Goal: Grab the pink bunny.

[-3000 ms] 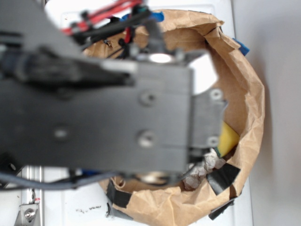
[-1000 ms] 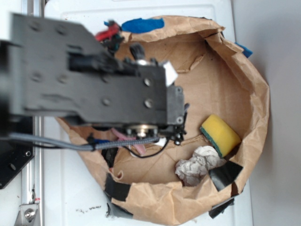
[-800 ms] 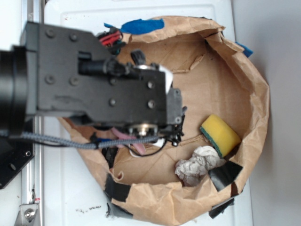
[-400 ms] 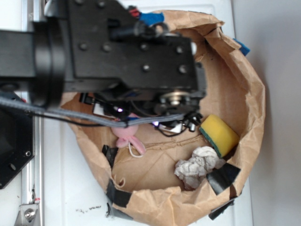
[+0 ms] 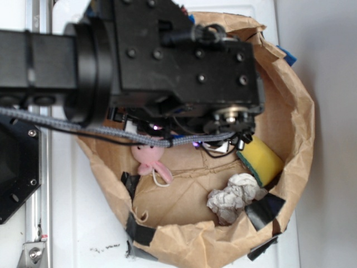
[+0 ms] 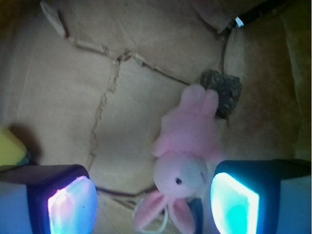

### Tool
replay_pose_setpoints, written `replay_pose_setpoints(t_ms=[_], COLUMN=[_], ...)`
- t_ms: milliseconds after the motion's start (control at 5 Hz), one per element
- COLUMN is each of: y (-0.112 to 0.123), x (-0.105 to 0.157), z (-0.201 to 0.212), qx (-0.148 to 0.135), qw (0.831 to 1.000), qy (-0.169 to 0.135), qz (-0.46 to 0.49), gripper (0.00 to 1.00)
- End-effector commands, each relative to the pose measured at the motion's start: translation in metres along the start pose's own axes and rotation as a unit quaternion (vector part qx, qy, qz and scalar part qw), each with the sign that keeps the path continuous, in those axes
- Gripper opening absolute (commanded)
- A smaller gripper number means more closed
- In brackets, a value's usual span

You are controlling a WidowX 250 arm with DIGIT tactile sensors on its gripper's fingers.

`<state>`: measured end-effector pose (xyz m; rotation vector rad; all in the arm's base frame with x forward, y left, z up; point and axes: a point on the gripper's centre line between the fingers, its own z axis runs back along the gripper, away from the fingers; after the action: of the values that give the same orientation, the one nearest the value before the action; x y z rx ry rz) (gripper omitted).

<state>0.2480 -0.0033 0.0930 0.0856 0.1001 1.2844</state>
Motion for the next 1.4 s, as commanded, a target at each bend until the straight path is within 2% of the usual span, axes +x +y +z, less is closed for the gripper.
replay_pose_setpoints(t_ms=[0, 400, 600, 800, 1000, 1200], y=[0.021, 0.029, 0.03, 0.028, 0.022, 0.02], x=[-0.013, -0.01, -0.007, -0.006, -0.003, -0.004], z=[-0.005, -0.005, -0.008, -0.013, -0.031, -0.044], qx=[-0.008, -0.013, -0.012, -0.036, -0.075, -0.079], qw=[1.0, 0.999, 0.999, 0.998, 0.996, 0.995], qy=[-0.016, -0.008, -0.021, -0.034, -0.056, -0.066], qz=[-0.018, -0.032, -0.028, -0.027, -0.005, -0.005], gripper=[1.0, 1.0, 1.0, 1.0, 1.0, 1.0])
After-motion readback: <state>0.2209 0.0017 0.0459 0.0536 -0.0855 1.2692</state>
